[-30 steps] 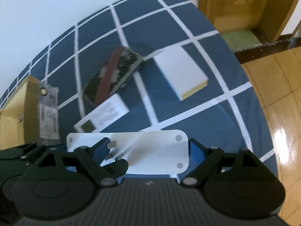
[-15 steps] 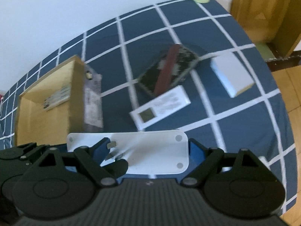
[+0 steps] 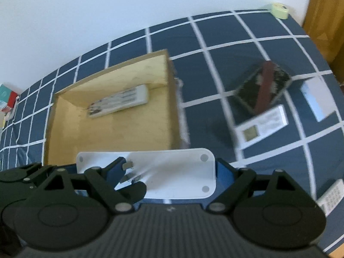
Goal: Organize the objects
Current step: 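Carry the white power strip with the left tool over the box, then lower the power strip into the box and open the left tool, then move both tools away from the box toward the white remotes on the bed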
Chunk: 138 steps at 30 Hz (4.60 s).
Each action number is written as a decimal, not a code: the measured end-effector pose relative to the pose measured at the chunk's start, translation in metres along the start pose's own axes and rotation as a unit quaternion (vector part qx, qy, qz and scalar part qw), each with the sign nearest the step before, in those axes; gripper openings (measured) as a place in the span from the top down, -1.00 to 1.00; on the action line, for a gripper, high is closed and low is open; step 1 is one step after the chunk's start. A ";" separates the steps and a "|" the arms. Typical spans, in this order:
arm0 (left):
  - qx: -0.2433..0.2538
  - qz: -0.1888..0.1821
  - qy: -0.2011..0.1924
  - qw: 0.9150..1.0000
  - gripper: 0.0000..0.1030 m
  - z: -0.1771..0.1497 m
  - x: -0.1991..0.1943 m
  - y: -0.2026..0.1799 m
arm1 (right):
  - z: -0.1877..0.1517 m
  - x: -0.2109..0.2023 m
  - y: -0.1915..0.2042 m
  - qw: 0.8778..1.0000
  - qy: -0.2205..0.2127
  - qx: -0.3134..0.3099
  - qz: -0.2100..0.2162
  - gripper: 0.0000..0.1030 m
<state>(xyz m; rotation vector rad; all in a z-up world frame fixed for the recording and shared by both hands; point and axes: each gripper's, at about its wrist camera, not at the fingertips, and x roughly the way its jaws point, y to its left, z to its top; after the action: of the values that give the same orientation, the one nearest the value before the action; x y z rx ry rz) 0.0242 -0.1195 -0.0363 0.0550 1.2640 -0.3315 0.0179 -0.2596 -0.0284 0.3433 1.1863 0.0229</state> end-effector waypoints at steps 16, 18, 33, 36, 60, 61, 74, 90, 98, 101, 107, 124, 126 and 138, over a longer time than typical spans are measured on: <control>-0.031 0.003 -0.001 1.000 -0.80 -0.002 -0.010 0.099 | 0.008 0.039 0.095 1.000 0.011 -0.029 0.004 -0.70; -0.038 0.003 -0.001 0.999 -0.80 0.002 -0.008 0.109 | 0.013 0.046 0.102 0.999 0.015 -0.034 0.004 -0.70; -0.057 0.002 0.025 0.998 -0.80 0.053 0.044 0.151 | 0.068 0.112 0.114 0.998 0.048 -0.047 0.004 -0.70; -0.058 0.002 0.028 0.998 -0.80 0.065 0.055 0.156 | 0.081 0.126 0.114 0.997 0.052 -0.049 0.005 -0.70; -0.050 0.002 0.055 0.997 -0.79 0.129 0.118 0.176 | 0.140 0.197 0.103 0.997 0.072 -0.035 -0.001 -0.71; -0.051 0.000 0.055 0.997 -0.79 0.130 0.118 0.177 | 0.141 0.198 0.103 0.997 0.073 -0.033 -0.002 -0.71; -0.058 0.001 0.061 0.996 -0.79 0.135 0.119 0.183 | 0.146 0.201 0.109 0.996 0.084 -0.037 -0.009 -0.72; -0.069 0.006 0.035 0.997 -0.82 0.123 0.078 0.165 | 0.142 0.153 0.100 0.998 0.048 -0.039 -0.023 -0.74; -0.064 0.015 0.014 0.998 -0.90 0.104 0.041 0.142 | 0.121 0.106 0.084 0.999 0.021 -0.026 -0.019 -0.79; -0.064 0.016 0.008 0.998 -0.92 0.093 0.027 0.135 | 0.110 0.087 0.080 1.000 0.011 -0.022 -0.019 -0.84; -0.062 0.025 -0.007 0.998 -1.00 0.068 0.001 0.122 | 0.084 0.051 0.073 1.000 -0.008 -0.017 -0.015 -0.94; -0.031 0.036 -0.022 0.999 -1.00 0.003 -0.036 0.063 | 0.007 -0.017 0.029 0.999 -0.042 0.004 -0.020 -1.00; -0.029 0.037 -0.023 0.999 -1.00 -0.001 -0.036 0.053 | 0.001 -0.022 0.020 0.999 -0.044 0.006 -0.023 -1.00; -0.035 0.047 -0.023 0.998 -1.00 -0.013 -0.018 -0.035 | -0.009 -0.051 -0.070 0.999 -0.042 0.005 -0.027 -1.00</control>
<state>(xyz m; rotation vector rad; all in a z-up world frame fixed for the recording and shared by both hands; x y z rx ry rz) -0.0022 -0.1464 -0.0184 0.0465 1.2230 -0.2065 -0.0209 -0.3338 -0.0049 0.3185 1.1118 -0.0449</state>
